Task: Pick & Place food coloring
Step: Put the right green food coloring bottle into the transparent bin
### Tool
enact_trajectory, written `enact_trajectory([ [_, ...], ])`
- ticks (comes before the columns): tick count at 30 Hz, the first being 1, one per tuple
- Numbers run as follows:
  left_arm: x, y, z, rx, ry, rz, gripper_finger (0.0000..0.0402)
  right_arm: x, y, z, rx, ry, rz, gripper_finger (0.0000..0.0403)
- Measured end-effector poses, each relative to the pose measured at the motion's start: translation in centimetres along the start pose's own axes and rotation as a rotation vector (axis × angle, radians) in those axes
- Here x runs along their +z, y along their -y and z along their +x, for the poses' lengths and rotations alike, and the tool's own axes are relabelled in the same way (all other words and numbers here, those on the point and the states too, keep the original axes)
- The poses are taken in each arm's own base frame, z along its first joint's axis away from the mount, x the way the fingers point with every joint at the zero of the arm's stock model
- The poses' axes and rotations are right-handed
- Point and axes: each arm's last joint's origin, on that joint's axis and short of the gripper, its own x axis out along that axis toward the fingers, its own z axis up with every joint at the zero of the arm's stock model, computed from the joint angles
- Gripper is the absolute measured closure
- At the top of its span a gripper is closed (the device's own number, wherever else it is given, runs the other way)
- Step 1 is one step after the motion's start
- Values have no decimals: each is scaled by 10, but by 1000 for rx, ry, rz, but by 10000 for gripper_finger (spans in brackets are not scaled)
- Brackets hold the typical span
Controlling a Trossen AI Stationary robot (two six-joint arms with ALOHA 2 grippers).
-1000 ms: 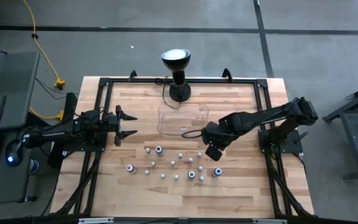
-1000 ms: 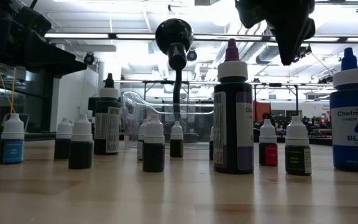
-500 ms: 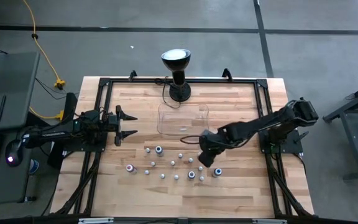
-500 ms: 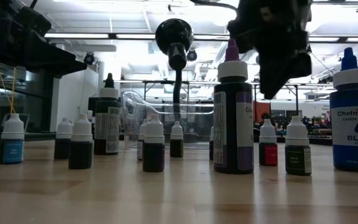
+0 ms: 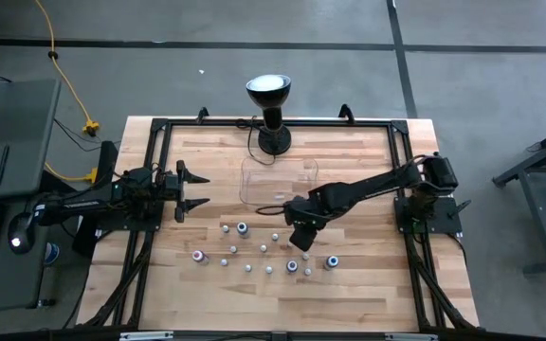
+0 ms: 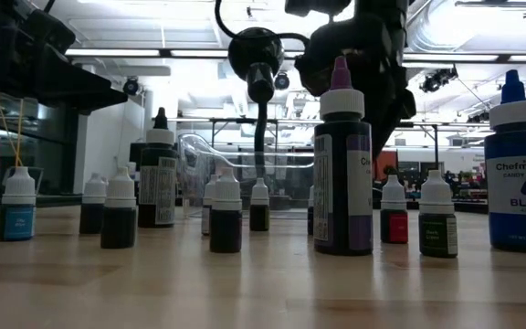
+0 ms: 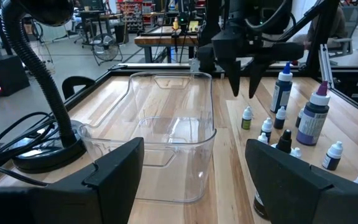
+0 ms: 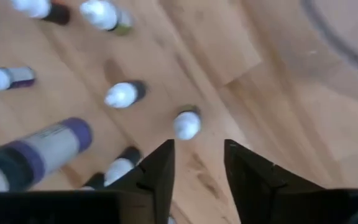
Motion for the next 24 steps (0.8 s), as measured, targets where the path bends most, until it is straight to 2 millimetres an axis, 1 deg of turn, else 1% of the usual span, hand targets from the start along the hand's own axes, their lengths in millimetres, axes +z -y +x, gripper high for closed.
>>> enact_trajectory([
  [6,0,0,0,0,0,0,124,1,-1,-1,6,-6,32,213],
  [10,0,0,0,0,0,0,124,1,0,7,-15,-38,61,196],
  [13,0,0,0,0,0,0,124,2,-1,15,-18,-49,80,191],
  [24,0,0,0,0,0,0,124,5,-3,26,-15,-52,83,189],
])
